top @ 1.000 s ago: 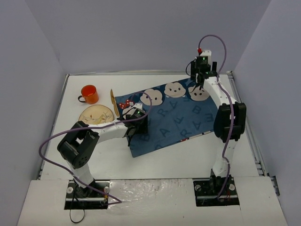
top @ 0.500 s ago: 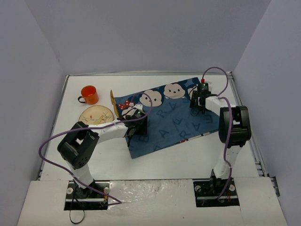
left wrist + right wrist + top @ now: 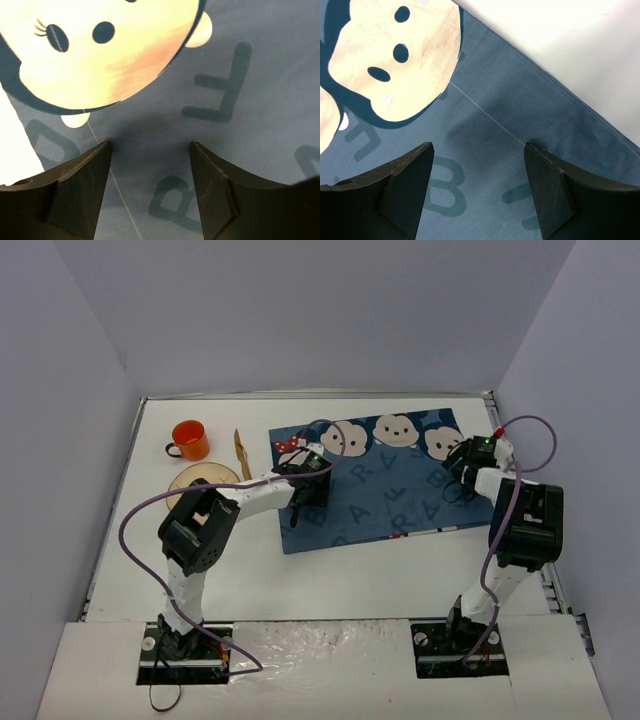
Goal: Set the dinner table for one person
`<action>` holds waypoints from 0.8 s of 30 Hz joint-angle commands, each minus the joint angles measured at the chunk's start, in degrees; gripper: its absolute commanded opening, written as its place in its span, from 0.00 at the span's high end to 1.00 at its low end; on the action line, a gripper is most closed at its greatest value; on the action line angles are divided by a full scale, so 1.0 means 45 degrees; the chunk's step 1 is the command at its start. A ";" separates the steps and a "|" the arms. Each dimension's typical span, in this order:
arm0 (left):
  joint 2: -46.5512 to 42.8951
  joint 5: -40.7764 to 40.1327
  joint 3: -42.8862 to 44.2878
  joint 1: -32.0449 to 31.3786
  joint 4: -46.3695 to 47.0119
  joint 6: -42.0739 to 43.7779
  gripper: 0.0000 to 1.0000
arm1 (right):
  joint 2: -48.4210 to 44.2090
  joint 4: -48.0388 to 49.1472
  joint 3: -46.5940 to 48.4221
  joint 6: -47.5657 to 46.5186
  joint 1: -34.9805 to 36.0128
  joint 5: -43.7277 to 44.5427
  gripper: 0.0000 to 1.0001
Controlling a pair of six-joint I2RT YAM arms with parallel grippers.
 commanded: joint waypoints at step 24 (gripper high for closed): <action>-0.1549 0.1027 0.0130 0.0627 0.0830 -0.0811 0.24 | -0.0671 -0.2729 0.1866 -0.4487 0.0971 0.1511 0.25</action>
